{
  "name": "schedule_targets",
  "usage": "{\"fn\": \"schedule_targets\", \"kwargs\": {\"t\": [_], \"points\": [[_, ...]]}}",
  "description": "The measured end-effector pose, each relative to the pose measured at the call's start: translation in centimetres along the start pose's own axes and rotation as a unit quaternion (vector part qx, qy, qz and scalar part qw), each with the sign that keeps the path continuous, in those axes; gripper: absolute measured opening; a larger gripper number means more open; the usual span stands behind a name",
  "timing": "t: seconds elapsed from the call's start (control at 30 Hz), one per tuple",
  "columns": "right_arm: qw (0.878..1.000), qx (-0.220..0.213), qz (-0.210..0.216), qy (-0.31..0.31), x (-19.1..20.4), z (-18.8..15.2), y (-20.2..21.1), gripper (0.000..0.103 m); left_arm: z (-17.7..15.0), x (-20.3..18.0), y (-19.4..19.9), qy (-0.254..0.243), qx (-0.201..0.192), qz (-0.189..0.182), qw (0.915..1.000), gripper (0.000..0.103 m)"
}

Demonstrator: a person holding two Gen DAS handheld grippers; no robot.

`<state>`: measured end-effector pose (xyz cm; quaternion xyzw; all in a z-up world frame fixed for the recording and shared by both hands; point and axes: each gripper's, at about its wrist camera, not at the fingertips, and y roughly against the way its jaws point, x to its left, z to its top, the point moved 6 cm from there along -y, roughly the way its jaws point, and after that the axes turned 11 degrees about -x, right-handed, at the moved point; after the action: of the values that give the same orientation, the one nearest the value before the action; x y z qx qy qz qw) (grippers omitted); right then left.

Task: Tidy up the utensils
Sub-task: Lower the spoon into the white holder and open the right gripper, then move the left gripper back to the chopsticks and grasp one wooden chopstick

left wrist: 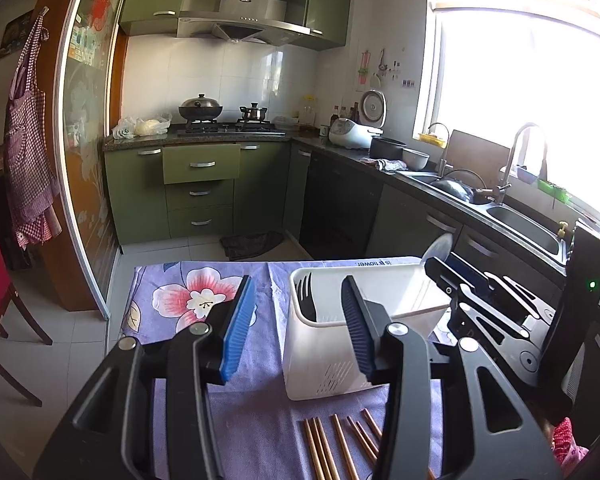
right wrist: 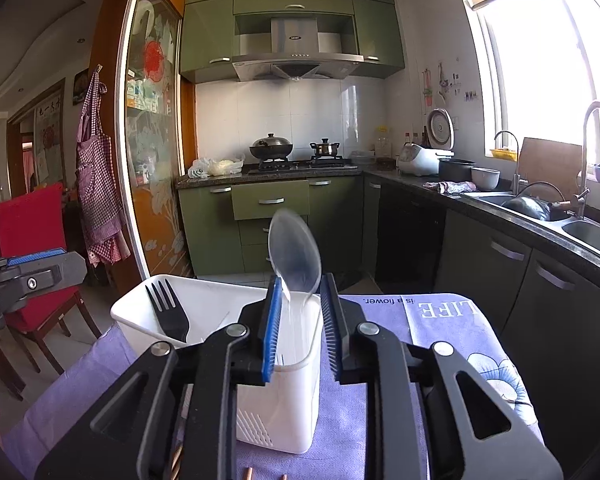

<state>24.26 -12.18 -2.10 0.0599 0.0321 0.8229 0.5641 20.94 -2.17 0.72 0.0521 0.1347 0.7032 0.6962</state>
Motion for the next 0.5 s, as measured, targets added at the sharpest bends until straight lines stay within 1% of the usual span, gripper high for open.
{"fn": "schedule_targets", "kwargs": {"t": [0.03, 0.07, 0.2, 0.23, 0.27, 0.3, 0.33, 0.37, 0.43, 0.5], "points": [[1.000, -0.001, 0.000, 0.000, 0.0, 0.0, 0.2, 0.031, -0.1, 0.0, 0.1, -0.001, 0.002, 0.000, 1.0000, 0.043], [1.000, -0.003, -0.001, 0.001, 0.0, 0.1, 0.5, 0.033, -0.1, 0.0, 0.2, -0.001, 0.004, 0.000, 1.0000, 0.043], [1.000, -0.010, -0.005, -0.017, -0.8, 0.7, 2.2, 0.033, -0.8, 0.1, 0.6, -0.004, 0.015, 0.004, 0.9999, 0.045], [1.000, -0.011, -0.005, -0.021, -1.0, 0.8, 3.0, 0.037, -1.2, 0.3, 0.7, -0.004, 0.022, 0.006, 0.9997, 0.050], [1.000, -0.012, -0.005, -0.025, -1.2, 1.0, 3.8, 0.040, -1.6, 0.4, 0.8, -0.004, 0.030, 0.011, 0.9995, 0.057], [1.000, -0.013, -0.006, -0.027, -1.5, 1.0, 4.7, 0.044, -2.1, 0.6, 1.0, -0.003, 0.039, 0.016, 0.9991, 0.061], [1.000, -0.011, -0.008, -0.028, -1.8, 0.9, 5.6, 0.045, -2.8, 0.9, 1.0, -0.003, 0.053, 0.023, 0.9983, 0.068], [1.000, -0.005, -0.011, -0.028, -2.2, 0.7, 6.3, 0.045, -3.6, 1.1, 0.9, -0.006, 0.074, 0.032, 0.9967, 0.070], [0.999, 0.018, -0.022, -0.029, -3.0, 0.1, 7.7, 0.050, -5.7, 1.3, 0.3, -0.007, 0.130, 0.034, 0.9910, 0.070], [0.998, 0.046, -0.032, -0.029, -4.0, -0.9, 8.7, 0.057, -8.3, 1.6, -0.5, 0.007, 0.196, 0.034, 0.9799, 0.070]]}}
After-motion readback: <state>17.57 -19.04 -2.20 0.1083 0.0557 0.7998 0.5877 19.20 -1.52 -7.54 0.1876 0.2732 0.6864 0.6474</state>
